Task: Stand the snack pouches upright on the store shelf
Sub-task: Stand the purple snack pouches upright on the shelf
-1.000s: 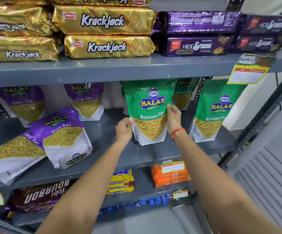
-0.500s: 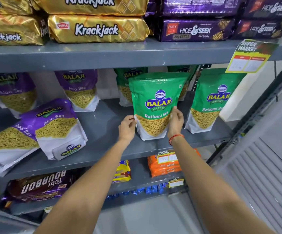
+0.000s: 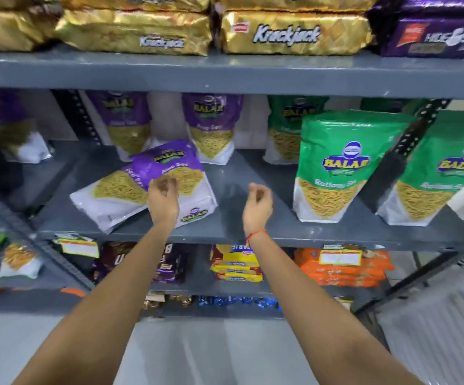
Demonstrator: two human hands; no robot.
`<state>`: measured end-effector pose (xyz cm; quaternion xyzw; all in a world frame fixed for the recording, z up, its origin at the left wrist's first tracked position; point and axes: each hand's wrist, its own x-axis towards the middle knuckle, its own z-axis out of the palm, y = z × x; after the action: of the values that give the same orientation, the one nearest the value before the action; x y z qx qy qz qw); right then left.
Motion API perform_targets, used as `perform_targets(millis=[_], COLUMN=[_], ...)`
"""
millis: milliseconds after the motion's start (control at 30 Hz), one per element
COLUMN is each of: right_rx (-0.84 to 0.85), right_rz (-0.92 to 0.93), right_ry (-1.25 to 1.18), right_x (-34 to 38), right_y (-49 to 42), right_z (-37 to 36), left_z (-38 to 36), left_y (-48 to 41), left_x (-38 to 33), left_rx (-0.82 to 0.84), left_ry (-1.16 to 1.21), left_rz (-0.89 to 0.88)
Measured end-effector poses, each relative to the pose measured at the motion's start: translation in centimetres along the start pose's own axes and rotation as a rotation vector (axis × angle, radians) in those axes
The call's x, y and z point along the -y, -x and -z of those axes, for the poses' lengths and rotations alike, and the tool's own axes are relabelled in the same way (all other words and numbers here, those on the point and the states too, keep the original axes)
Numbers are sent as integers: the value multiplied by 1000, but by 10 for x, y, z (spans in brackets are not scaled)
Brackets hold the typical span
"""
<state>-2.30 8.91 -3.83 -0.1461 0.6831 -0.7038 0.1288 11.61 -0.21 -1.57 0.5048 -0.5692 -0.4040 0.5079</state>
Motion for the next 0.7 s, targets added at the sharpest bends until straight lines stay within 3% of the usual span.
perform_targets(millis=[167,267,333,700], right_rx=[571,707,703,622], right_rz=[-112,-237,-246,-101], right_ry=[291,411,426,13], right_x=[2,-6,-12,-18], right_y=[2,3,3,33], right_z=[-56,-68,-69,-32], left_z=[27,32,33,71], left_y=[-15,-12,-12,-9], left_x=[36,42,41,49], left_rx=[94,251,337,466], left_ry=[-125,1,100,252], left_rz=[322,599,674,352])
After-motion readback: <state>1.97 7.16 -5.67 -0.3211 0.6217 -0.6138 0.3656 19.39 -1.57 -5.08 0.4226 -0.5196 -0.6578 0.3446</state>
